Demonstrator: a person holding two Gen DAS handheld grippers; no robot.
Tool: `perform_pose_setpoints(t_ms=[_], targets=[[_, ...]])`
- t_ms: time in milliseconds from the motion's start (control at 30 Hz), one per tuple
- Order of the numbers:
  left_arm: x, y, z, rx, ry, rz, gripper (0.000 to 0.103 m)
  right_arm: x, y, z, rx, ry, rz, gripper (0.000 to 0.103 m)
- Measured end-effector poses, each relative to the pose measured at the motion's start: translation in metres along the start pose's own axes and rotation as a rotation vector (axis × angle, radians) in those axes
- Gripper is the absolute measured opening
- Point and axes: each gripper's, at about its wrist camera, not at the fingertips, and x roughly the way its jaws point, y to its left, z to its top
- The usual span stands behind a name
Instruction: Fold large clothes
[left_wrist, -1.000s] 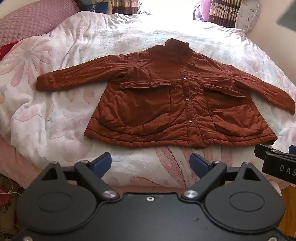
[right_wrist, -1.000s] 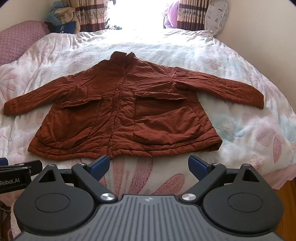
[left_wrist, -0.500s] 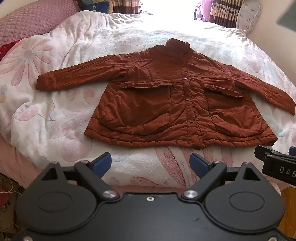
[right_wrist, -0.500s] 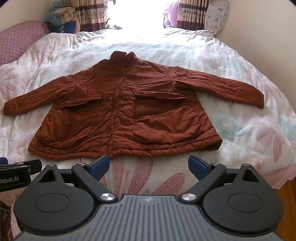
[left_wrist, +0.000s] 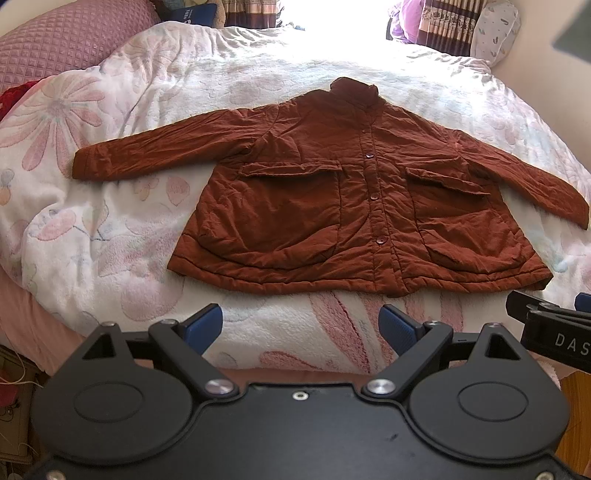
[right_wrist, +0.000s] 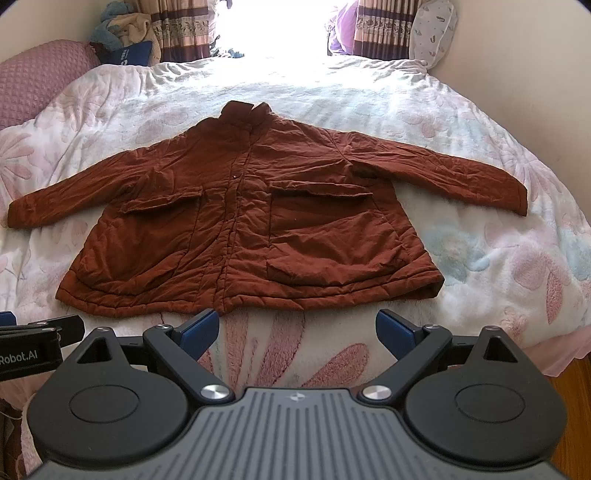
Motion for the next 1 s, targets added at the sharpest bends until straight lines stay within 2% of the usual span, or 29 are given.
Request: perform_pose_setpoints(t_ms=[1000], targets=[[-0.0009,-0.0028,0.0002,-0.001,0.003,0.000,0.094,0.0011,-0.0006,-0.0005,0.001,0.006,0.000,0.103]])
